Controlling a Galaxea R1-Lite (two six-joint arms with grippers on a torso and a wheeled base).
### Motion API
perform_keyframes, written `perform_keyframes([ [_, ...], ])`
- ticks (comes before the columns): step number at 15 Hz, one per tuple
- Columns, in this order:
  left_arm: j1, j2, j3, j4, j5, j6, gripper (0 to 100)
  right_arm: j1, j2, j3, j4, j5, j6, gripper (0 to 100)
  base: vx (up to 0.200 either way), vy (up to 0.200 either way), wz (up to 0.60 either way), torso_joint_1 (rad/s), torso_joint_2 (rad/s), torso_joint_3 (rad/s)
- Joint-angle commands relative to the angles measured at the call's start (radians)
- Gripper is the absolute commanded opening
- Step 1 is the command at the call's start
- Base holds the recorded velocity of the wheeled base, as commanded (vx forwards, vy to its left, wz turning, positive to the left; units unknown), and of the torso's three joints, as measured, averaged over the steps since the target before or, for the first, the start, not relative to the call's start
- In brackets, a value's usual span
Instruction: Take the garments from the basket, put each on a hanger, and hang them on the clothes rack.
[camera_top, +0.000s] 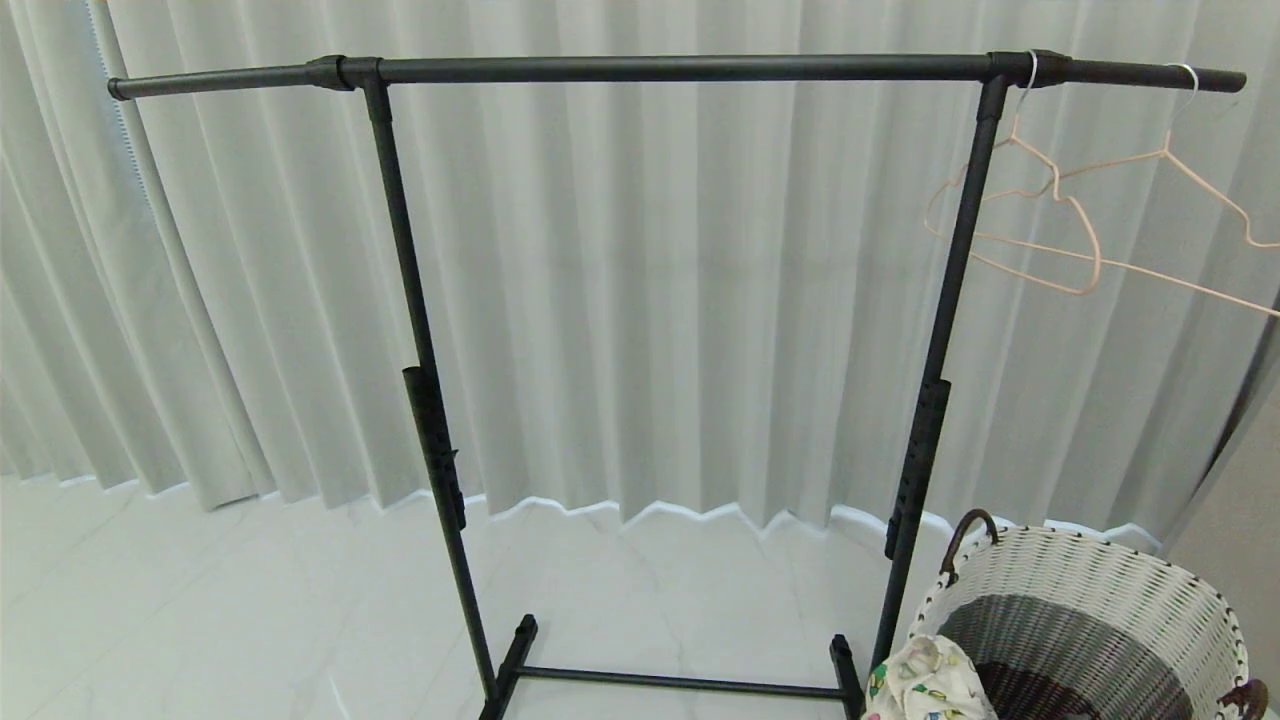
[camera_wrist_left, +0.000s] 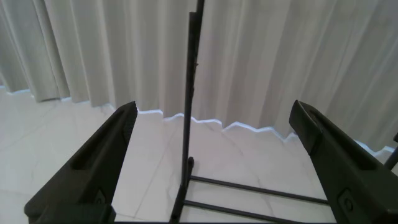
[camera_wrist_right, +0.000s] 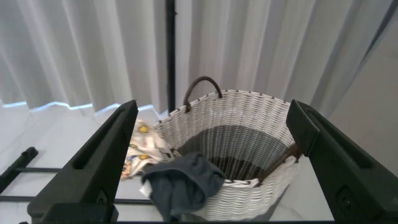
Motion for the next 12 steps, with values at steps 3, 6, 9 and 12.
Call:
perform_keyframes([
  [3, -0.001, 0.001, 0.000, 0.000, 0.001, 0.000, 100, 0.000, 0.000, 0.000, 0.000, 0.001, 0.000, 100, 0.000, 0.000, 0.00, 0.000, 0.00, 0.000],
  [6, -0.001, 0.001, 0.000, 0.000, 0.001, 0.000, 100, 0.000, 0.000, 0.000, 0.002, 0.001, -0.003, 100, 0.000, 0.000, 0.00, 0.000, 0.00, 0.000],
  [9, -0.001, 0.001, 0.000, 0.000, 0.001, 0.002, 100, 0.000, 0.000, 0.000, 0.000, 0.001, -0.006, 100, 0.000, 0.000, 0.00, 0.000, 0.00, 0.000],
  [12, -0.001, 0.001, 0.000, 0.000, 0.001, 0.005, 100, 0.000, 0.000, 0.000, 0.000, 0.001, -0.003, 100, 0.000, 0.000, 0.00, 0.000, 0.00, 0.000],
])
